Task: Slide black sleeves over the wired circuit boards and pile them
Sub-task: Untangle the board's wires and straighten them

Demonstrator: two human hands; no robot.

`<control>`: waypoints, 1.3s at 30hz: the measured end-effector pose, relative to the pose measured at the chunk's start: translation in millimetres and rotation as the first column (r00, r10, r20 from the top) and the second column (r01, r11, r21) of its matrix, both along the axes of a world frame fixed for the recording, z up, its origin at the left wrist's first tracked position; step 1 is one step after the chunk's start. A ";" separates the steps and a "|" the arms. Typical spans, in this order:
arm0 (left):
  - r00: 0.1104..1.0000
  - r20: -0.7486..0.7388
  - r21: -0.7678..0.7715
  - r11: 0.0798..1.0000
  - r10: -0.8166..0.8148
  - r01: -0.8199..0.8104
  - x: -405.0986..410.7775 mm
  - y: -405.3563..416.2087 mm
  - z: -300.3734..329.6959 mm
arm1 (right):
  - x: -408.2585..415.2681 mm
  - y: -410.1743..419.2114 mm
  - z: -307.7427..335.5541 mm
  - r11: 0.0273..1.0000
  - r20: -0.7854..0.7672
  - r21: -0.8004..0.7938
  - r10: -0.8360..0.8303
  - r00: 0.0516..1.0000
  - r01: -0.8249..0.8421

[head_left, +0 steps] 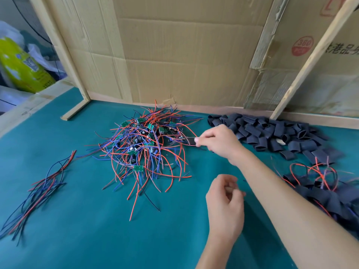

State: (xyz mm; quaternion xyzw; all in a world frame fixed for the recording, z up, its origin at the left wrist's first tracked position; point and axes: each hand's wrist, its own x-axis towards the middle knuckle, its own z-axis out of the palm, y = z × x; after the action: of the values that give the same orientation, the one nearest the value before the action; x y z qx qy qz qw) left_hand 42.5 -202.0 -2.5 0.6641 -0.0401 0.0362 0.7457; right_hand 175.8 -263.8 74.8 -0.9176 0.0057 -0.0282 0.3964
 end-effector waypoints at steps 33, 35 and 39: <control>0.974 -0.175 -0.373 0.925 -0.145 0.071 5.1 3.6 6.4 | -200.6 -95.1 -15.7 0.995 -0.371 0.073 0.086 0.925 -0.063; 0.974 -0.170 -0.362 0.929 -0.152 0.082 6.2 3.3 4.8 | -199.2 -100.3 -9.4 0.974 -0.412 0.216 0.149 0.899 -0.063; 0.965 -0.174 -0.400 0.909 -0.198 0.115 8.5 4.5 6.5 | -180.8 -116.0 -8.8 0.924 -0.123 0.316 -0.185 0.975 0.215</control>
State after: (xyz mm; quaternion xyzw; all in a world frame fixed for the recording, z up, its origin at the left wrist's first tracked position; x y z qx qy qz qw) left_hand 50.9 -197.5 4.0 0.4989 -0.0064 -0.0873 0.8622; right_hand -4.9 -379.8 66.1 -0.8339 0.1219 -0.0254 0.5377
